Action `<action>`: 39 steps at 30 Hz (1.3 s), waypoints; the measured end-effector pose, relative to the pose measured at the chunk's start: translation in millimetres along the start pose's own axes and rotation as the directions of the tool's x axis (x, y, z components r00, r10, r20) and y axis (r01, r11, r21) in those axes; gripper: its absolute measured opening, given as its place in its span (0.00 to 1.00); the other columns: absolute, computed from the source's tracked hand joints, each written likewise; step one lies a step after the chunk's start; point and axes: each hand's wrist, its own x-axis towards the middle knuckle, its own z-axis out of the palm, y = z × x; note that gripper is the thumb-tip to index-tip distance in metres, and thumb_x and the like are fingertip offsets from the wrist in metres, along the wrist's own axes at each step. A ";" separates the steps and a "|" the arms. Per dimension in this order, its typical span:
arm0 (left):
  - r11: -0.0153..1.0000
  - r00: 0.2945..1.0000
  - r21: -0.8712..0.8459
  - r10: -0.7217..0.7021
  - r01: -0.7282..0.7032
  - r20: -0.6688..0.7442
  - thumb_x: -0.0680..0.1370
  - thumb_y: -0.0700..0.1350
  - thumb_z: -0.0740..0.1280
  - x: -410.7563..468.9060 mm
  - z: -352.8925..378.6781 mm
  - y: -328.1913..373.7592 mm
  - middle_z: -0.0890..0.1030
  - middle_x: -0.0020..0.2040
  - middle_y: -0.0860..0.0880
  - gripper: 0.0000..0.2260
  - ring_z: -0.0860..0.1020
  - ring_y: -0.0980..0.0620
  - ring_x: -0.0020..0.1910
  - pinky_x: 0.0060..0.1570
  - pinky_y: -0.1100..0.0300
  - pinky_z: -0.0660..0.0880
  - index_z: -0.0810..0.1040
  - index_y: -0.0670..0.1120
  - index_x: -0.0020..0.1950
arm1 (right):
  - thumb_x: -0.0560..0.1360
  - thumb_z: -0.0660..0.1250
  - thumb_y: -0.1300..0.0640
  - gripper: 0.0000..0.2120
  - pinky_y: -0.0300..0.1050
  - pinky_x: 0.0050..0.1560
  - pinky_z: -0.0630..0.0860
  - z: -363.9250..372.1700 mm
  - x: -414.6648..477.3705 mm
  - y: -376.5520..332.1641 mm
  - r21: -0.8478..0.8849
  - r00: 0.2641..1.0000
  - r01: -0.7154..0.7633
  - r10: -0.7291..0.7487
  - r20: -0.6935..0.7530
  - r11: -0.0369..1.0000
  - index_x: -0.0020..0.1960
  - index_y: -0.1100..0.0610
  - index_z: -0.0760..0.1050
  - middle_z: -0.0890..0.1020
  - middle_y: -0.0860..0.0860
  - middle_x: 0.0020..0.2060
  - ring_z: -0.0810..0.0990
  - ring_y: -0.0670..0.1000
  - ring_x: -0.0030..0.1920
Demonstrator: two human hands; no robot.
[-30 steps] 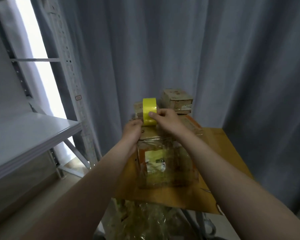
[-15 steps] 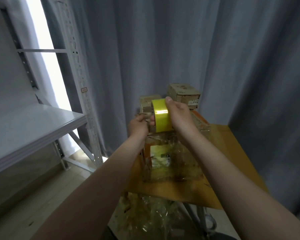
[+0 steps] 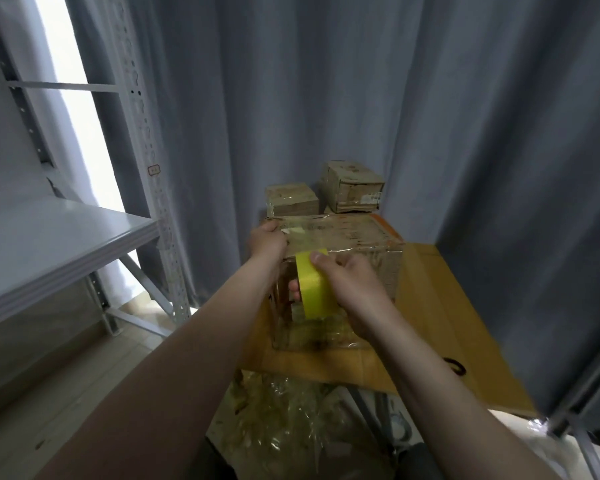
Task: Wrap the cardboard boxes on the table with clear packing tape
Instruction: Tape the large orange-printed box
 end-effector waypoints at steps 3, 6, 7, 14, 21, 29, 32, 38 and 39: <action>1.000 0.999 -0.009 0.030 -0.030 0.014 0.81 0.35 0.63 0.0 -0.5 -2.0 0.86 0.48 0.48 0.15 0.84 0.50 0.43 0.46 0.58 0.82 0.85 0.49 0.57 | 0.85 0.63 0.57 0.12 0.34 0.30 0.77 0.2 -16.2 16.7 0.047 0.999 -0.020 0.022 -0.036 0.999 0.58 0.66 0.78 0.85 0.50 0.30 0.84 0.44 0.29; 0.999 0.999 0.015 0.033 -0.034 0.030 0.81 0.35 0.61 1.2 -2.5 -3.6 0.86 0.52 0.47 0.16 0.85 0.49 0.47 0.53 0.54 0.83 0.85 0.49 0.61 | 0.84 0.65 0.55 0.10 0.34 0.34 0.78 2.4 -18.0 22.6 0.005 0.997 -0.051 0.051 -0.065 0.999 0.62 0.60 0.75 0.86 0.50 0.37 0.85 0.46 0.36; 0.999 0.999 0.018 0.040 -0.041 0.033 0.82 0.35 0.61 3.0 -2.9 -4.7 0.86 0.53 0.47 0.17 0.84 0.50 0.47 0.53 0.54 0.83 0.84 0.49 0.62 | 0.83 0.67 0.53 0.11 0.35 0.38 0.78 1.8 -18.0 22.9 -0.085 0.995 -0.064 0.057 -0.085 0.994 0.63 0.56 0.72 0.84 0.49 0.42 0.83 0.46 0.40; 0.995 0.995 0.080 0.059 -0.065 0.078 0.84 0.36 0.59 10.7 -6.4 -11.6 0.80 0.65 0.48 0.19 0.82 0.51 0.56 0.61 0.56 0.79 0.76 0.45 0.73 | 0.86 0.47 0.40 0.30 0.50 0.82 0.41 -10.3 2.1 -10.6 -0.779 0.904 0.386 -0.372 0.212 0.495 0.84 0.52 0.55 0.57 0.48 0.83 0.48 0.46 0.82; 0.993 0.984 0.111 0.027 -0.047 0.175 0.86 0.37 0.60 22.0 -5.7 -6.8 0.81 0.65 0.46 0.15 0.80 0.47 0.61 0.51 0.69 0.75 0.79 0.48 0.69 | 0.83 0.35 0.33 0.38 0.54 0.81 0.35 12.0 79.8 -18.5 -0.915 0.939 0.281 0.112 0.324 0.289 0.85 0.54 0.44 0.44 0.55 0.84 0.39 0.52 0.83; 0.835 0.977 0.522 0.078 -0.173 0.199 0.85 0.50 0.55 33.3 -7.9 -7.0 0.78 0.64 0.45 0.16 0.77 0.43 0.62 0.62 0.46 0.76 0.75 0.49 0.69 | 0.82 0.37 0.31 0.40 0.60 0.82 0.43 24.9 172.3 -8.6 -0.942 0.969 0.159 0.137 0.206 0.295 0.85 0.55 0.47 0.47 0.54 0.84 0.43 0.53 0.84; 0.784 0.980 0.599 0.051 -0.160 0.194 0.86 0.47 0.56 33.9 -3.3 -4.7 0.74 0.70 0.40 0.19 0.73 0.39 0.68 0.61 0.48 0.73 0.68 0.44 0.76 | 0.82 0.39 0.31 0.39 0.61 0.80 0.48 29.0 192.4 -8.1 -0.968 0.984 0.122 0.104 0.147 0.218 0.83 0.55 0.56 0.57 0.57 0.83 0.53 0.57 0.83; 0.775 0.982 0.612 0.055 -0.156 0.182 0.86 0.46 0.56 33.9 -4.5 -5.6 0.75 0.70 0.38 0.19 0.70 0.36 0.72 0.70 0.42 0.70 0.68 0.42 0.76 | 0.82 0.41 0.32 0.39 0.62 0.79 0.51 33.2 202.7 -11.7 -0.973 0.988 0.103 0.094 0.124 0.204 0.81 0.57 0.62 0.64 0.58 0.80 0.60 0.58 0.80; 0.777 0.982 0.609 0.055 -0.156 0.182 0.86 0.47 0.56 32.0 -4.6 -4.5 0.75 0.70 0.39 0.19 0.71 0.36 0.72 0.70 0.41 0.71 0.68 0.43 0.76 | 0.82 0.40 0.31 0.40 0.62 0.79 0.48 31.8 200.0 -10.6 -0.967 0.986 0.116 0.092 0.140 0.225 0.83 0.57 0.58 0.60 0.57 0.82 0.56 0.57 0.82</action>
